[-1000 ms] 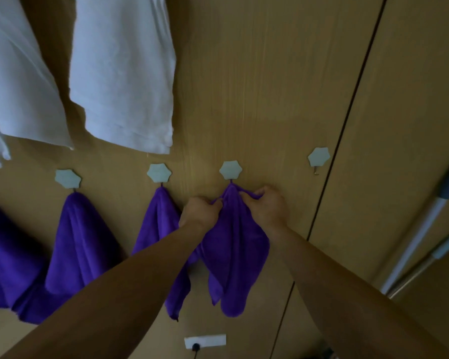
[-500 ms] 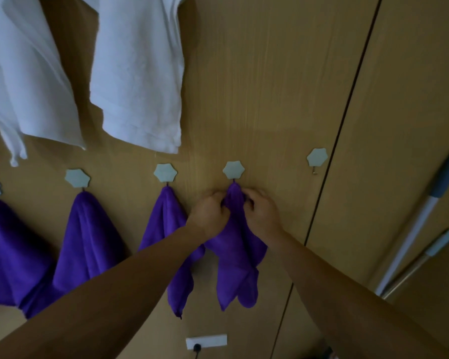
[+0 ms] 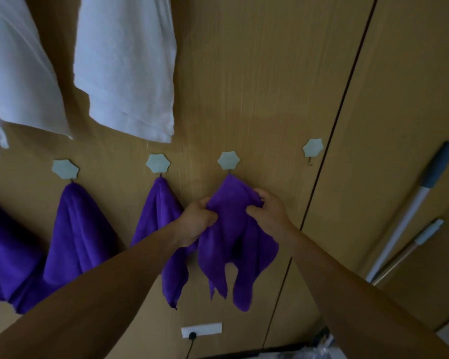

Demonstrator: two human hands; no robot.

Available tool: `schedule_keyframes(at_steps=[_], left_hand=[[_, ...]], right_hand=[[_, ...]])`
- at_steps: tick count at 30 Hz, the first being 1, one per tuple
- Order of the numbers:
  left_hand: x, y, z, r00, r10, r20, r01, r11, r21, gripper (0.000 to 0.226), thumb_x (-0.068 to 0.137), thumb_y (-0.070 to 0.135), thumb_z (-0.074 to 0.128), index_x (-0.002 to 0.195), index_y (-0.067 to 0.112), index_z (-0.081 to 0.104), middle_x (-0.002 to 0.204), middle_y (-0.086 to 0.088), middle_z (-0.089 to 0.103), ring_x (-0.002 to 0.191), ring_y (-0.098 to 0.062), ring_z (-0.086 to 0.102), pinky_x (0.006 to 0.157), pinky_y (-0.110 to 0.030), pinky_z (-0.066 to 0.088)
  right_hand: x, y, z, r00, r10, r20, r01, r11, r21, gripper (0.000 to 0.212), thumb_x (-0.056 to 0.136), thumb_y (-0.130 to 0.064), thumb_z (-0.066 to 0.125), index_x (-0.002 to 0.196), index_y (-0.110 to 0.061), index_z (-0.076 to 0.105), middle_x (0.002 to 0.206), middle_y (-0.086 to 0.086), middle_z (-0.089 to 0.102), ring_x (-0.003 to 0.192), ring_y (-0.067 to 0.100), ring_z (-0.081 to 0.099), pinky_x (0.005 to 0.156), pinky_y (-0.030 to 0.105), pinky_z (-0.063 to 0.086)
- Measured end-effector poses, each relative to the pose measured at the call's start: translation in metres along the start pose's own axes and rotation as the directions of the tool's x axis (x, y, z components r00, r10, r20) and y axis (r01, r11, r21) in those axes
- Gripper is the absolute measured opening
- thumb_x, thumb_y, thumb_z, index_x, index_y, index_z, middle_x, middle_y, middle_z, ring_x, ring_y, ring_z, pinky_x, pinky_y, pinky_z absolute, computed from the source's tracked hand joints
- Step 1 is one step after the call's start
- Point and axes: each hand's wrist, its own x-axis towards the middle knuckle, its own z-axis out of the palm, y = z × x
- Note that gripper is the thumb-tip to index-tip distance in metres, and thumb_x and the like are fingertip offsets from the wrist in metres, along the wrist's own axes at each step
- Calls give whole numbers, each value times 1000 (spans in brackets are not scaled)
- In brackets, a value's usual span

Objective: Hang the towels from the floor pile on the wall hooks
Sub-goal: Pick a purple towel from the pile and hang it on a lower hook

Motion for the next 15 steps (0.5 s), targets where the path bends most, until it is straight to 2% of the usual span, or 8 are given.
schedule_keyframes(at_steps=[2,5,7,10,13,15], left_hand=[[4,-5,2,993,-15,-115,16,1000,15,53,64,-8,48,114,1,62,92,-15,71,86,-33,67,81,-48,56],[9,-18,18,965,-1,-261,32,993,115,43,77,-7,55,119,4,61,101,-14,71,89,-29,67,83,-45,57],[11,-29,25,946,-19,-325,68,988,140,36,79,-5,58,114,1,63,100,-18,70,86,-28,66,81,-45,57],[13,-39,29,937,-26,-349,96,978,184,33,77,-6,60,110,-3,64,100,-23,69,90,-33,67,81,-48,56],[11,-47,28,939,-44,-342,122,970,212,38,75,-8,63,113,-5,61,102,-25,68,95,-39,66,81,-49,55],[9,-56,26,940,-31,-339,140,943,303,40,74,-4,67,113,-4,60,100,-22,69,92,-34,67,74,-39,56]], right_hand=[[-2,6,-1,997,-19,-70,14,997,-72,33,82,-4,63,108,-24,60,96,-10,65,83,1,62,72,17,52],[-4,23,15,995,81,63,-73,990,-119,36,82,3,62,116,-8,59,101,2,67,91,16,64,77,27,52],[-4,34,27,992,78,97,-67,992,-108,41,79,9,60,118,-4,59,100,3,66,93,18,61,76,25,47],[3,44,34,997,55,45,-48,987,-153,45,74,8,61,117,-5,61,99,5,67,92,19,61,76,27,46],[3,57,32,994,87,68,-69,971,-230,50,72,3,65,120,-11,61,103,5,68,96,22,63,81,31,49],[-3,68,31,990,118,77,-92,955,-281,53,71,-1,69,122,-12,59,108,6,68,100,23,64,81,29,48]])
